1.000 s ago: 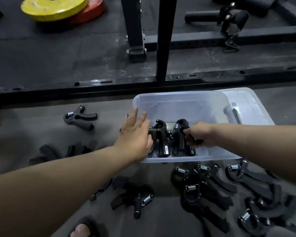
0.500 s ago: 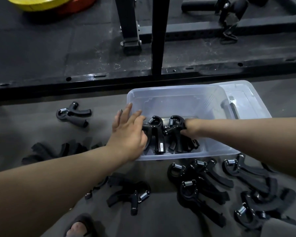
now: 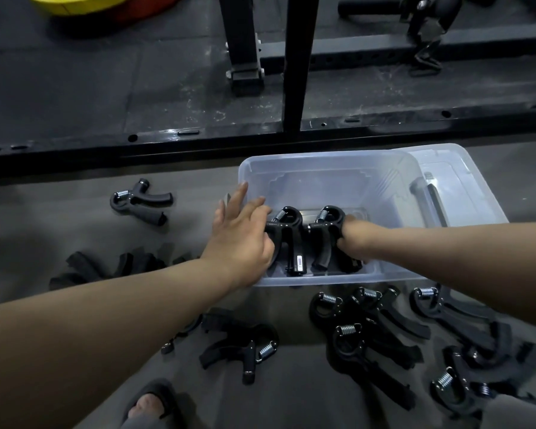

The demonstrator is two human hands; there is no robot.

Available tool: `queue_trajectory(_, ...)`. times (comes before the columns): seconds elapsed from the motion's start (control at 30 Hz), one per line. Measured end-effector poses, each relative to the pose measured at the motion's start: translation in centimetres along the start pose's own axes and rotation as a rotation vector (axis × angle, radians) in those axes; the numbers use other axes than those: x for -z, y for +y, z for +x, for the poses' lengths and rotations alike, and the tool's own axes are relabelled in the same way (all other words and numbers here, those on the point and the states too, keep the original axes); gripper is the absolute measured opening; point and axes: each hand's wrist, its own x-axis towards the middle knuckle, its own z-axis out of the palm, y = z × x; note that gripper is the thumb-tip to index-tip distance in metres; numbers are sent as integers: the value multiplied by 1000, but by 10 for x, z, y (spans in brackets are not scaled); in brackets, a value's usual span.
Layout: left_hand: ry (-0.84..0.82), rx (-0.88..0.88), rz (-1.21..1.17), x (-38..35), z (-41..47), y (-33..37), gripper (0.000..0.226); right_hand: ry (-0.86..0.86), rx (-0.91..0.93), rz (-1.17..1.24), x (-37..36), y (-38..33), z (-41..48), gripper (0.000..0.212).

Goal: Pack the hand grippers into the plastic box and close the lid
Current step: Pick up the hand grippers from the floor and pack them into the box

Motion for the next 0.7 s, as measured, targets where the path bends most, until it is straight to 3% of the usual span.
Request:
queue_trajectory(0.2, 14, -11, 5, -1, 1, -1, 47, -4, -50, 133, 1, -3, 2, 27)
queue_trajectory(0.4, 13, -17, 18, -1, 1, -2, 47, -45, -81, 116, -13, -7, 5, 37)
queue_trajectory(0.53, 13, -16, -3, 0, 0, -2, 47, -62, 13, 117, -9, -11, -2, 16)
queue_trajectory(0.7, 7, -1, -7, 0, 0, -1, 50, -70, -51, 153, -11, -5, 5, 22)
